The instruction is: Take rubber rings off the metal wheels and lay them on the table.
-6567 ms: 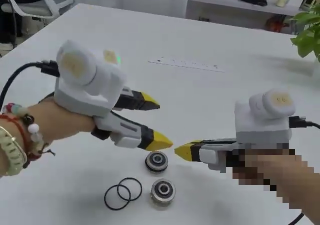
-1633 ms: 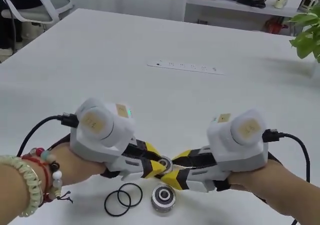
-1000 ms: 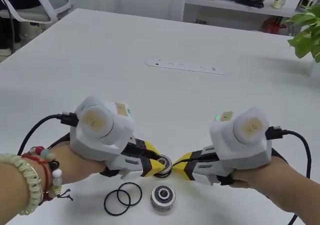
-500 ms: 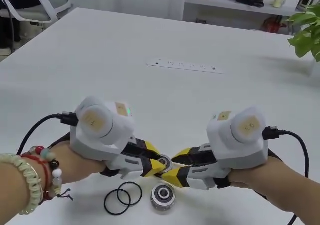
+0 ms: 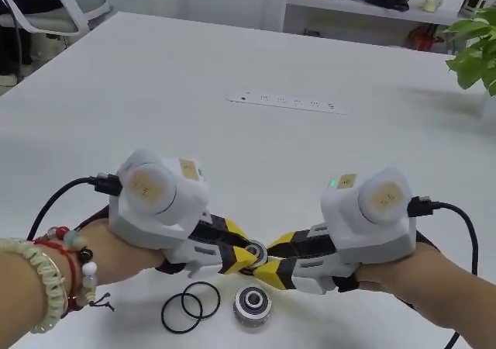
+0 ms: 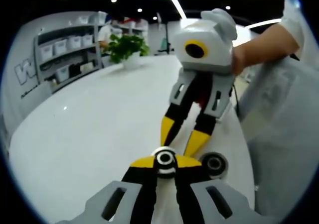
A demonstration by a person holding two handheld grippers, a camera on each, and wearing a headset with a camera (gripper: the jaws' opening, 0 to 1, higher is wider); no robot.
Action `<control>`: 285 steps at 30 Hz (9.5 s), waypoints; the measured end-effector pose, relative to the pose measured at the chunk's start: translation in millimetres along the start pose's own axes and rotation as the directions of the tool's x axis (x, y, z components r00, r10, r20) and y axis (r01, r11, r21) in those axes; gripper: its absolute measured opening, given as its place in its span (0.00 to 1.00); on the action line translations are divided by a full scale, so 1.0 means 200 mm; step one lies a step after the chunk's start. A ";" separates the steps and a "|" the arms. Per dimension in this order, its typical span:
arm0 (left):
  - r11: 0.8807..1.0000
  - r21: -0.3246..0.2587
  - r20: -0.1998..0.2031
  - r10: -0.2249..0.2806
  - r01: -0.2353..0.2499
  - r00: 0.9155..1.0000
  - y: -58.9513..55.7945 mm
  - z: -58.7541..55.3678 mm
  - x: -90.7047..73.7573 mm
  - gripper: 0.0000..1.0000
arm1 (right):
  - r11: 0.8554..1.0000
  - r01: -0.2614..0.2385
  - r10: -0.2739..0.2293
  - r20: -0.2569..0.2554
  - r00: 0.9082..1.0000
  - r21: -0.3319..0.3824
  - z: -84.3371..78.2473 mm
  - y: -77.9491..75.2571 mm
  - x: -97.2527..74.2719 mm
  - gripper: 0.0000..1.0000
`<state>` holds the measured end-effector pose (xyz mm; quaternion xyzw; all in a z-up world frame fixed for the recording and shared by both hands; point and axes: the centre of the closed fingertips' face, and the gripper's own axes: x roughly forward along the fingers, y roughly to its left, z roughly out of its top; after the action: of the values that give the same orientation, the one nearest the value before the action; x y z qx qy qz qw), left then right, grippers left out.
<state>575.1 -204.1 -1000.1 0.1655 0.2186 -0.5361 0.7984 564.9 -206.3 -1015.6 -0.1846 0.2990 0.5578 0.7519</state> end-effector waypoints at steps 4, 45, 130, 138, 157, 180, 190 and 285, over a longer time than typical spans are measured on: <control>1.000 -0.002 0.000 0.000 0.000 1.000 0.00 0.00 0.00 0.14 | 1.000 -0.003 0.003 -0.006 1.000 0.002 -0.01 0.00 0.00 0.15; 1.000 -0.003 -0.006 0.002 -0.002 1.000 0.00 0.00 0.00 0.14 | 0.997 0.035 -0.032 -0.039 0.999 0.074 -0.03 -0.05 -0.01 0.00; 1.000 0.005 0.014 -0.004 0.004 1.000 0.00 0.00 0.00 0.14 | 0.840 -0.069 0.002 0.125 0.992 0.539 0.11 -0.02 -0.03 0.00; 1.000 0.000 0.020 0.001 -0.001 1.000 0.00 0.00 0.00 0.14 | 0.856 -0.045 -0.011 0.105 0.994 0.516 0.10 -0.02 -0.02 0.00; 0.996 0.082 -0.056 -0.018 0.023 0.998 -0.03 0.05 0.01 0.17 | 0.869 -0.007 -0.041 0.086 0.995 0.495 0.06 -0.06 -0.07 0.00; 0.992 0.110 0.011 0.064 -0.065 0.998 -0.03 0.31 -0.48 0.60 | 0.885 -0.053 -0.028 0.167 0.986 0.462 0.23 -0.01 -0.08 0.00; 0.986 0.087 -0.007 0.145 -0.144 0.989 -0.10 0.25 -0.74 0.71 | 0.892 -0.107 0.017 0.204 0.979 0.439 0.31 0.06 -0.08 0.00; 0.973 -0.050 0.045 0.230 -0.227 0.972 -0.17 0.16 -0.89 0.93 | 0.948 -0.028 -0.034 0.190 0.981 0.316 0.33 0.04 -0.06 0.17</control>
<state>489.3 -92.1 -880.6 0.1581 0.1897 -0.4396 0.8635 570.3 -171.3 -958.0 -0.0067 0.3101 0.5165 0.7981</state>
